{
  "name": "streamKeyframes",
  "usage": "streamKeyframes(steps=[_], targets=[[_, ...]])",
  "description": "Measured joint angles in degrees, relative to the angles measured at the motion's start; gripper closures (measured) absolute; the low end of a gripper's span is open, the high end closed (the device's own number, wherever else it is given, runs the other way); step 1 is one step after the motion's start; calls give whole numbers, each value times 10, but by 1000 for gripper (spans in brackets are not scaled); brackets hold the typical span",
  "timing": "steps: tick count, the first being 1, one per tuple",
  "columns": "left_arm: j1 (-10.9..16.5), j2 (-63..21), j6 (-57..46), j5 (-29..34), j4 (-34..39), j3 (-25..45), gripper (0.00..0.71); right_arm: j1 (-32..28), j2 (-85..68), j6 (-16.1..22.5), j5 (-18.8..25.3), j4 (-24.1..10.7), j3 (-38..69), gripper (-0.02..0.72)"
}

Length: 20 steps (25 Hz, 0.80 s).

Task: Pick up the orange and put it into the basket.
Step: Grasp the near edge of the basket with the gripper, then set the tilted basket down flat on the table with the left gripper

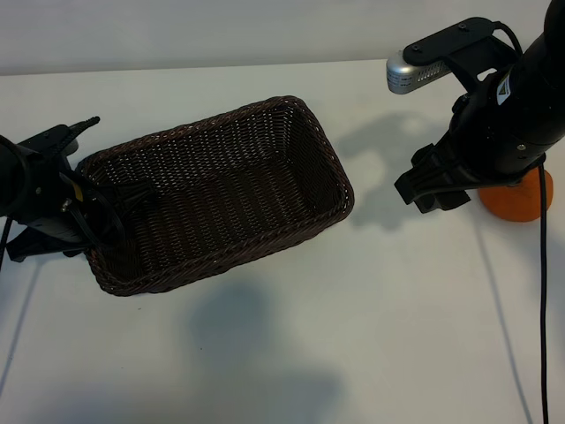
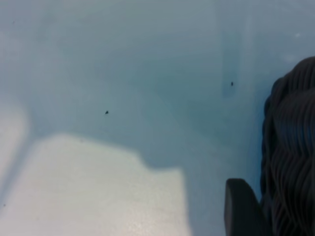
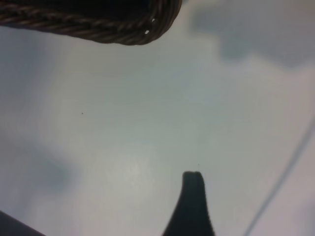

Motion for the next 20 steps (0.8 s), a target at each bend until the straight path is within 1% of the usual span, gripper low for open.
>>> streamKeyframes(steps=[3,7,12,17,20], targets=[[0,-6,29,-1,-20,1,413,0,0,0,0,0,0,123],[5,-38,98,-12,-84,2,413,0,0,0,0,0,0,123],[34,-82,203,-9,-165,2,413,0,0,0,0,0,0,123],[61,-119,339,6,-281,3,417,0,0,0,0,0,0,123],[84,-138,419,20,-351,4,417,0,0,0,0,0,0,123]])
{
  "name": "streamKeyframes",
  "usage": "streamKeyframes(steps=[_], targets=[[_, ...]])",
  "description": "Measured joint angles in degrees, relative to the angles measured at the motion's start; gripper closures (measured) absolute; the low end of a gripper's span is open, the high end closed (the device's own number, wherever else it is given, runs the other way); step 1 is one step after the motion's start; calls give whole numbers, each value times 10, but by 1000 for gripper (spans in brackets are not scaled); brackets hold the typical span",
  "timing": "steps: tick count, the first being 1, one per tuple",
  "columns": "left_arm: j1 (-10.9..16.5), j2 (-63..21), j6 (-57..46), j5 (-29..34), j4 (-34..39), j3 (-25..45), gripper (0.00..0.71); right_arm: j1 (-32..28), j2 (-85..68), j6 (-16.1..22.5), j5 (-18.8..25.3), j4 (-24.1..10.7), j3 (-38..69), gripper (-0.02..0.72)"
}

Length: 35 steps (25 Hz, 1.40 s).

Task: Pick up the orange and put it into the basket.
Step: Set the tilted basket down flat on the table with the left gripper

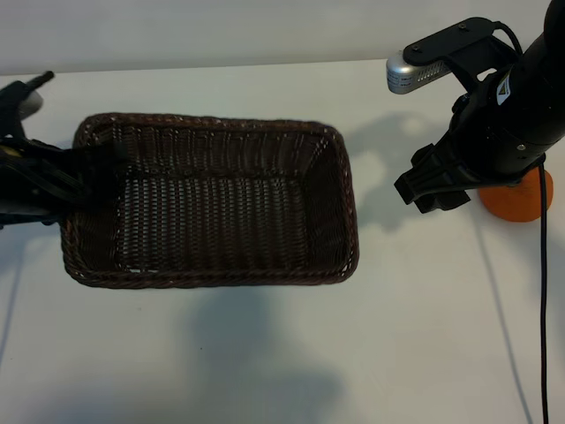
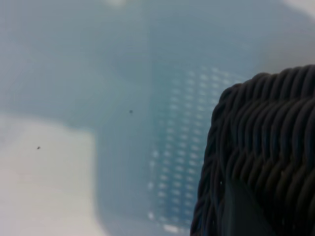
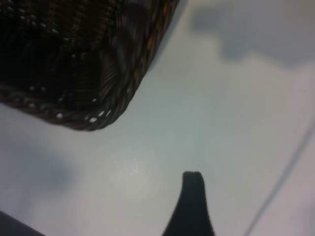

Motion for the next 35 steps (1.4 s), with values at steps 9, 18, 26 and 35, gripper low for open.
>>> streamKeyframes(steps=[9,18,26,35], targets=[[55,-11,225,38,-228,0,417,0,0,1,0,1,0,123],[59,8,324,33,-329,-11,417,0,0,1,0,5,0,123],[57,115,335,64,-329,-98,417,0,0,2,0,7,0,123],[-12,212,322,58,-331,-169,417,0,0,7,0,7,0,123]])
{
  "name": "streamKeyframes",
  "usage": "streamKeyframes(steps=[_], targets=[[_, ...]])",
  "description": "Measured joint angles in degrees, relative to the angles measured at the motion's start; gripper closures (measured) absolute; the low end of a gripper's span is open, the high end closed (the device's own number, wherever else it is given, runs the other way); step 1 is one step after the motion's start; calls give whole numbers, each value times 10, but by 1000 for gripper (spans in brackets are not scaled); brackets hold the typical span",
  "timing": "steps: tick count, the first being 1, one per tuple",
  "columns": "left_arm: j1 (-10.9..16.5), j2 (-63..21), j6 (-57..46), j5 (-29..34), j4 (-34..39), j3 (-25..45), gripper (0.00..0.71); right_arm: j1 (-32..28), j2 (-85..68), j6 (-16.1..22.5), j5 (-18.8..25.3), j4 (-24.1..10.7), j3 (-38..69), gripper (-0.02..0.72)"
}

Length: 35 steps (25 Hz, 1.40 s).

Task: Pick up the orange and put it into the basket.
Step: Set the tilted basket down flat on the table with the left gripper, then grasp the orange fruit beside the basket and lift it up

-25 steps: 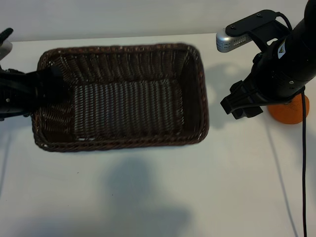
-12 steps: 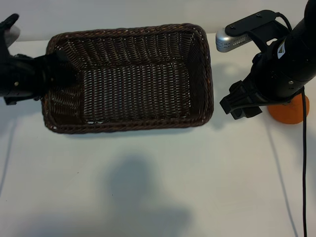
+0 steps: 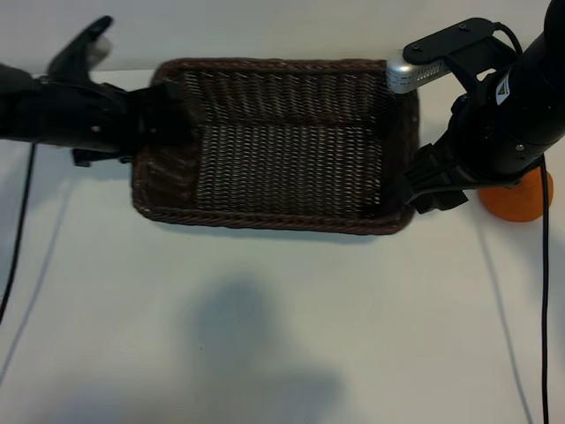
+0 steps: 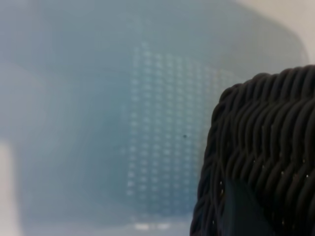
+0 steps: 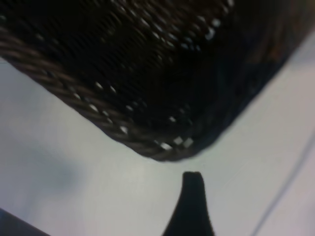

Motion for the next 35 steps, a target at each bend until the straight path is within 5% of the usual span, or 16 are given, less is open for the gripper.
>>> streamKeyframes(steps=[25,35], targets=[[-4,70,-7,-8,-2,-3,411,0,0,4,-1,0,0,123],[-3,61,-17,19,-3,-5,44,0,0,5,-1,-1,0,123]])
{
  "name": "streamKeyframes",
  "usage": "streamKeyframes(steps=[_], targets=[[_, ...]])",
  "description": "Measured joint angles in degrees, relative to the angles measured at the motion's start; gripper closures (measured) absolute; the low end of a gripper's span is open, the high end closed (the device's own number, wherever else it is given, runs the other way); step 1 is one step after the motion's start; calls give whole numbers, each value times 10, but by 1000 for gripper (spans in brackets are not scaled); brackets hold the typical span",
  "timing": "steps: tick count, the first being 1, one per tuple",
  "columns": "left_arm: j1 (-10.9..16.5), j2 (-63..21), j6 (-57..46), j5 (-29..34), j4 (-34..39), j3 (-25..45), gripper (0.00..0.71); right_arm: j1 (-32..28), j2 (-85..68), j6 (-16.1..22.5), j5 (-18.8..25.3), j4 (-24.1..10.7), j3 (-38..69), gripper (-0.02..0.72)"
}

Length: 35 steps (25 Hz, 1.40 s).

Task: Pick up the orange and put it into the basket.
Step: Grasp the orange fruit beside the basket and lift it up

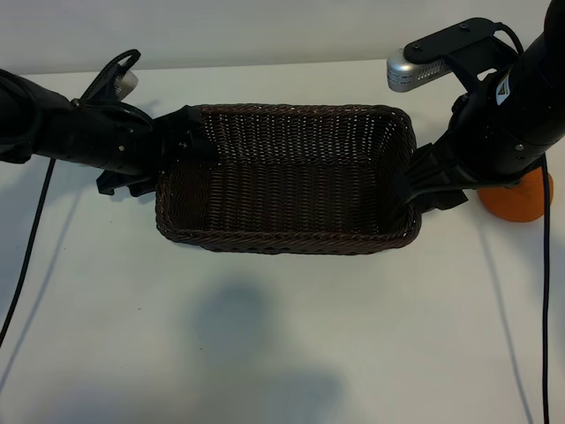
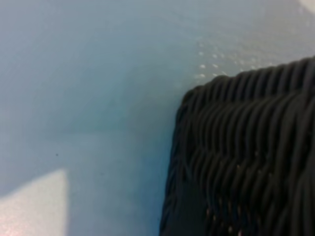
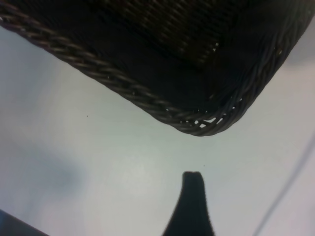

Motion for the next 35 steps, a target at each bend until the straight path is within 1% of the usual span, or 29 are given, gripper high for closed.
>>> streamKeyframes(steps=[5,8,12,14,18,24,28,30,32,34,35], targets=[[0,-31,-27,5,47,-3,33,0,0,0,0,0,0,123],[0,-47,-65,13,101,-2,35,0,0,0,0,0,0,123],[0,-64,-127,30,190,-13,40,0,0,0,0,0,0,123],[0,-69,-155,52,234,-32,44,0,0,0,0,0,0,123],[0,-73,-182,100,281,-76,52,0,0,0,0,0,0,123],[0,-73,-231,202,392,-149,83,0,0,0,0,0,0,123],[0,-73,-241,262,449,-196,98,0,0,0,0,0,0,123],[0,-76,-241,287,470,-208,102,0,0,0,0,0,0,123],[8,-88,-241,303,484,-210,105,0,0,0,1,0,0,123],[29,-105,-240,311,488,-210,108,0,0,0,1,-1,0,123],[45,-112,-239,314,492,-210,110,0,0,0,1,-1,0,123]])
